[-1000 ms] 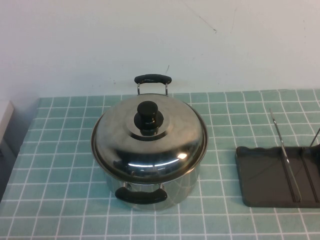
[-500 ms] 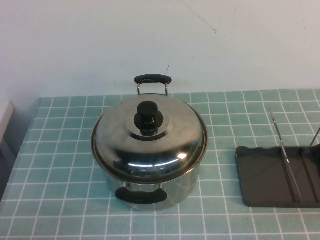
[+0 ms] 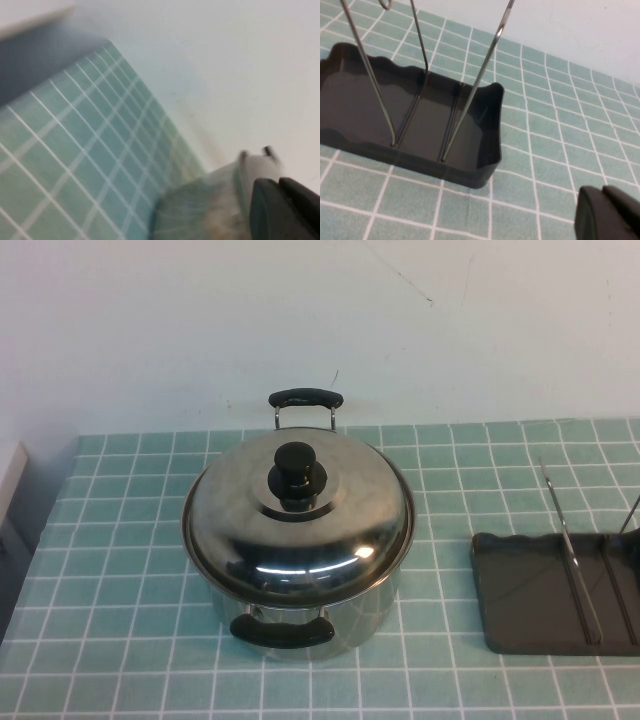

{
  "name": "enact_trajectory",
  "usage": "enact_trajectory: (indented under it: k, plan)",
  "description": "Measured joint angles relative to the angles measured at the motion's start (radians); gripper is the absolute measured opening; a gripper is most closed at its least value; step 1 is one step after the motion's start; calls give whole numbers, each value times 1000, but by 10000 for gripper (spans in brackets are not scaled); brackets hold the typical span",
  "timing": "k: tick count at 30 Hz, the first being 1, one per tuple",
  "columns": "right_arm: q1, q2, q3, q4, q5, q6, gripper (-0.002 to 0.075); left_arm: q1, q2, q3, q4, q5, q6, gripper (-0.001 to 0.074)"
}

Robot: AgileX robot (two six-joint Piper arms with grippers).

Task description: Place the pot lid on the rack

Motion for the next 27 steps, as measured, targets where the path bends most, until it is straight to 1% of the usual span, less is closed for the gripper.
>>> enact_trajectory:
  k: [2,4,12,14,16,19,23,24,27]
  plan:
    - [0,0,0,-2,-4,0,-2,0,0,0,-166,-9,-55,-4]
    - [0,0,0,-2,-13,0,-2,0,0,0,-242,-10,-65,-4]
    - [0,0,4,-10,-27,3,-2,0,0,0,-277,1,-57,-4]
    - [0,0,4,46,-33,33,-2,0,0,0,-281,6,-31,-4]
    - [0,0,6,180,-40,92,-2,0,0,0,-288,19,16,-4]
    - [0,0,6,437,-47,167,-2,0,0,-16,-290,41,187,-4]
    - [0,0,6,728,-60,211,-2,0,44,-170,-279,113,568,-4]
    - [0,0,6,765,-67,210,-2,-2,75,-215,-269,131,635,-4]
    - [0,0,6,829,-101,193,-2,-21,171,-316,-257,176,737,-4]
